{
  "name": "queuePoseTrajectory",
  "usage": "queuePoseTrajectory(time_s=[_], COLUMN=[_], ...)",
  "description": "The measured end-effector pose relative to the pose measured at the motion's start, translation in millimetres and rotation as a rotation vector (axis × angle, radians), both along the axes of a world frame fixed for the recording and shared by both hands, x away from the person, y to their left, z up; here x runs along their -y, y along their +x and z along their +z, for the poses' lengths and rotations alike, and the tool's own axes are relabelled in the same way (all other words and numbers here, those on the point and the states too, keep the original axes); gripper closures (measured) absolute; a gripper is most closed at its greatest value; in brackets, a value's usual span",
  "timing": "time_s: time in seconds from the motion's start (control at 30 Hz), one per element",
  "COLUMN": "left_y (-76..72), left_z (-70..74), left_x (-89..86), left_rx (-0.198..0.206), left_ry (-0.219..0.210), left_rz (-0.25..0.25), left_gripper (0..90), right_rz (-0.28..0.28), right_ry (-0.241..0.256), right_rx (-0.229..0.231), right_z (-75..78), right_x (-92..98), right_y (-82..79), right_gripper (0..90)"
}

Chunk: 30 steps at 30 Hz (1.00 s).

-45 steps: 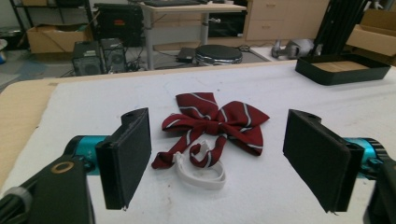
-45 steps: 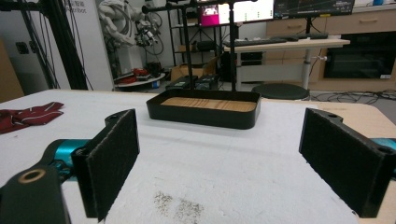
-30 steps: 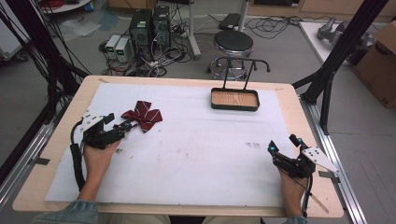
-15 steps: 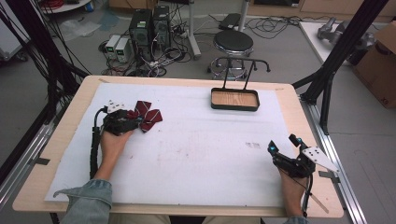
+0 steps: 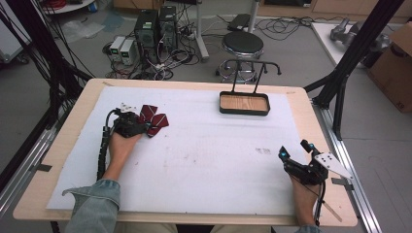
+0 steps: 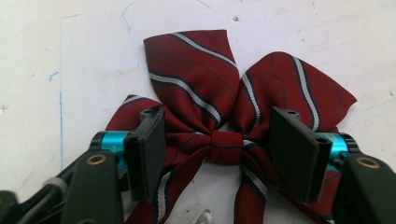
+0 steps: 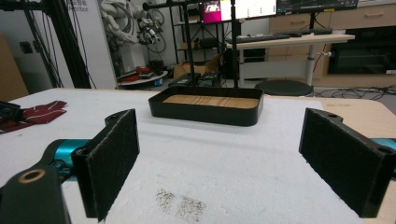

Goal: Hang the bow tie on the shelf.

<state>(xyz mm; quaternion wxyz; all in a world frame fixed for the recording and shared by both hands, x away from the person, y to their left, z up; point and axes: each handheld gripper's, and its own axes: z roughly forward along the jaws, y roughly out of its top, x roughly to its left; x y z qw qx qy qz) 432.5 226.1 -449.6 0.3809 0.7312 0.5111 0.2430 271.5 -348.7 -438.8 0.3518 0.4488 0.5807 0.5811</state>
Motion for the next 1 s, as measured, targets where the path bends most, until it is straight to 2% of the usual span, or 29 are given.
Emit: queuePoseTrajectory(time_s=[0.1,0.13,0.17,0.2,0.23,0.27,0.43,0.5,0.57,0.6,0.73,0.77,0.83,0.87,1.0], left_y=[0.7,0.8,0.8,0.7,0.7,0.7,0.3,-1.5,-3.1,-3.1,-6.5,-6.5,-8.4,-8.4,-9.1], left_z=[-0.6,-0.5,-0.6,-0.5,0.0,0.0,4.7,8.9,18.5,18.5,40.2,40.2,54.1,54.1,70.5], left_x=[1.4,1.6,2.0,2.0,0.5,0.5,-1.1,-0.2,1.0,1.0,8.5,8.5,17.9,17.9,33.2], left_rx=[-0.010,-0.011,-0.010,-0.009,-0.010,-0.010,-0.025,-0.005,0.035,0.035,0.100,0.100,0.140,0.140,0.183], left_ry=[0.012,0.015,0.018,0.019,0.015,0.015,-0.019,-0.029,-0.067,-0.067,-0.120,-0.120,-0.143,-0.143,-0.148], left_rz=[-0.008,-0.008,-0.006,-0.007,-0.003,-0.003,0.008,-0.003,-0.019,-0.019,-0.054,-0.054,-0.081,-0.081,-0.118], left_gripper=[47.1,47.1,53.9,53.9,60.2,62.3,65.1,65.2,65.2,65.2,65.2,65.1,65.1,65.1,65.1], right_rz=[0.000,0.000,0.000,0.000,0.000,-0.001,0.000,-0.001,0.001,0.001,0.001,0.002,0.001,0.002,0.002], right_ry=[0.000,0.000,-0.002,-0.002,-0.002,-0.001,0.001,0.003,0.001,0.001,0.000,0.001,0.003,0.004,0.004], right_rx=[-0.002,-0.002,-0.001,-0.001,-0.001,-0.003,-0.001,-0.002,-0.002,-0.003,-0.002,-0.003,-0.003,-0.002,-0.002], right_z=[0.1,0.1,0.1,0.1,0.1,0.1,0.0,0.1,0.0,0.0,0.0,0.0,-0.1,-0.1,-0.1], right_x=[-0.2,-0.2,0.0,0.0,0.1,0.0,-0.1,-0.1,0.1,0.1,0.1,0.0,0.3,0.3,0.3], right_y=[-0.2,-0.2,-0.1,-0.1,-0.1,-0.2,-0.2,-0.1,0.0,0.0,0.1,0.1,0.5,0.4,0.5], right_gripper=[11.3,11.3,11.3,11.3,11.3,11.3,11.3,11.3,11.3,11.3,11.3,11.3,11.3,11.3,11.3])
